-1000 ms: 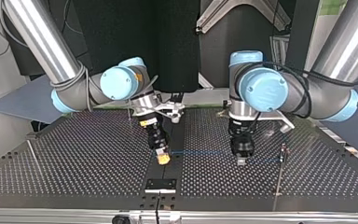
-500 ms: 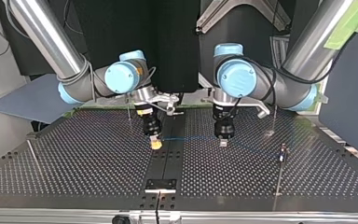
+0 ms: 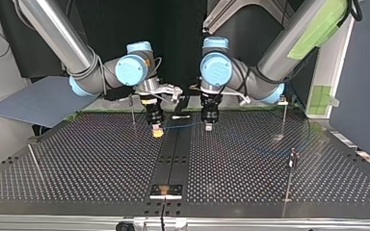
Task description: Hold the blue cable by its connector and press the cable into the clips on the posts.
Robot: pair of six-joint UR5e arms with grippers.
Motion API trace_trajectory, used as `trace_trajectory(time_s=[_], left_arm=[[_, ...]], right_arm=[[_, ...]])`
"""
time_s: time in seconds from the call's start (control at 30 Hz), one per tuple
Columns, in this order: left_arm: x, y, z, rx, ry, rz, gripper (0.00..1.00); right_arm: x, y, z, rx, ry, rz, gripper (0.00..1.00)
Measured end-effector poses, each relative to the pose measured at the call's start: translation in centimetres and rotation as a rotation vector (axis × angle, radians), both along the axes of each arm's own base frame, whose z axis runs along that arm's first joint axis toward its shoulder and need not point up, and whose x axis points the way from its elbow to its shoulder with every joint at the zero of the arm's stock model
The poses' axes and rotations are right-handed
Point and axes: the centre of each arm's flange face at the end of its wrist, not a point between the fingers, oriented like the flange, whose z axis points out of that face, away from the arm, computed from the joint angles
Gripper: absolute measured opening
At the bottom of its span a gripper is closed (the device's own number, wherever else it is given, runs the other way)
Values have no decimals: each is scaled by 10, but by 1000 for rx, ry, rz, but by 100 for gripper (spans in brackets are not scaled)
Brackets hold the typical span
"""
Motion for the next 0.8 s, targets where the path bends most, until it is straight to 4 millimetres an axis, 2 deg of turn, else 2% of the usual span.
trace_trajectory(time_s=[0.23, 0.43, 0.67, 0.8], left_arm=[[-11, -19, -46, 3, 31, -34, 0], [-18, -24, -60, -12, 30, -45, 0], [-26, -35, -64, -47, 2, -65, 0], [-32, -40, -77, -55, 2, -76, 0]], right_arm=[[-12, 9, -27, 32, 21, -18, 0], [-24, 15, -49, 30, 32, -53, 0], [-39, 21, -76, 23, 52, -84, 0], [-49, 24, -94, 28, 59, -96, 0]])
